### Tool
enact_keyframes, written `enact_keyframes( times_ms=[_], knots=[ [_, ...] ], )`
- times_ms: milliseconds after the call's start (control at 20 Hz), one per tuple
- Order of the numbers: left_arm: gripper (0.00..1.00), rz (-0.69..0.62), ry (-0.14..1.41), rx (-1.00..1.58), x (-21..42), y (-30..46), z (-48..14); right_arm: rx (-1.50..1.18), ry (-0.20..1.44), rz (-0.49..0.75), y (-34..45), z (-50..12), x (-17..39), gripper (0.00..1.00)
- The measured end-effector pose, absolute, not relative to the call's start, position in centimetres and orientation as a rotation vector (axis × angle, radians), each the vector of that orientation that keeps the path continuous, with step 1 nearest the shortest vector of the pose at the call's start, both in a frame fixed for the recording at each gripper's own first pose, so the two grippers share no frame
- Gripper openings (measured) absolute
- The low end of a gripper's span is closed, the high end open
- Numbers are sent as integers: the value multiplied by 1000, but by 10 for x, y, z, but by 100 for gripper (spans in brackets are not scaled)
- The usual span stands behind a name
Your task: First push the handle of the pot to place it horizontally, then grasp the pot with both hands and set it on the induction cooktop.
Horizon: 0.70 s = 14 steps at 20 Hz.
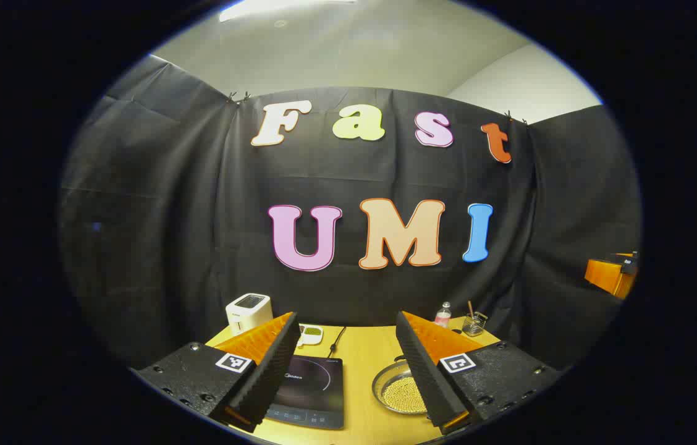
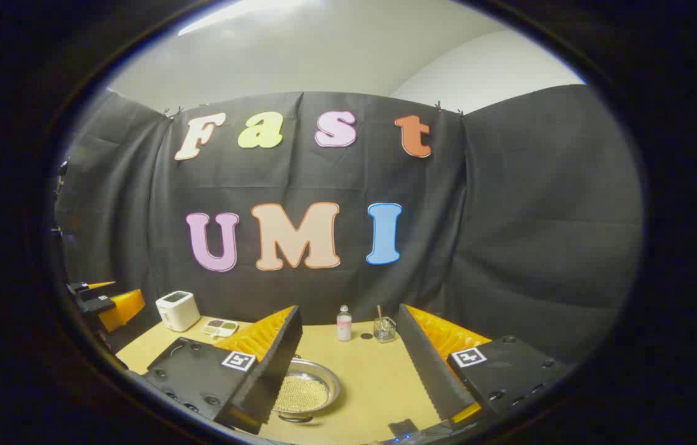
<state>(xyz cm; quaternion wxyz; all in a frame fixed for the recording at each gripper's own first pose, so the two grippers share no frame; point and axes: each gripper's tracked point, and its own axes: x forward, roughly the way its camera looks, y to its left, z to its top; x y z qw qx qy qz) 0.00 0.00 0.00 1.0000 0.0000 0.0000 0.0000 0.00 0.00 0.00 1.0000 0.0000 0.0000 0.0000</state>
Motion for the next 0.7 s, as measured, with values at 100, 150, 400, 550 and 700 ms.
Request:
enact_keyframes(
  times_ms=[100,150,400,550,700],
  knots=[
    [95,-7,-2,2,-1,0,1,1,8,2,3,-1,-1,98],
    [95,-8,-1,6,-2,1,0,1,13,6,4,-3,-2,98],
    [95,-15,5,23,-8,3,-2,0,18,10,9,-4,-7,93],
    [91,-19,16,21,-12,5,-6,5,17,8,10,-4,-11,93],
    [91,-18,26,24,-15,9,-9,8,24,8,13,-6,-15,99]
  ],
)
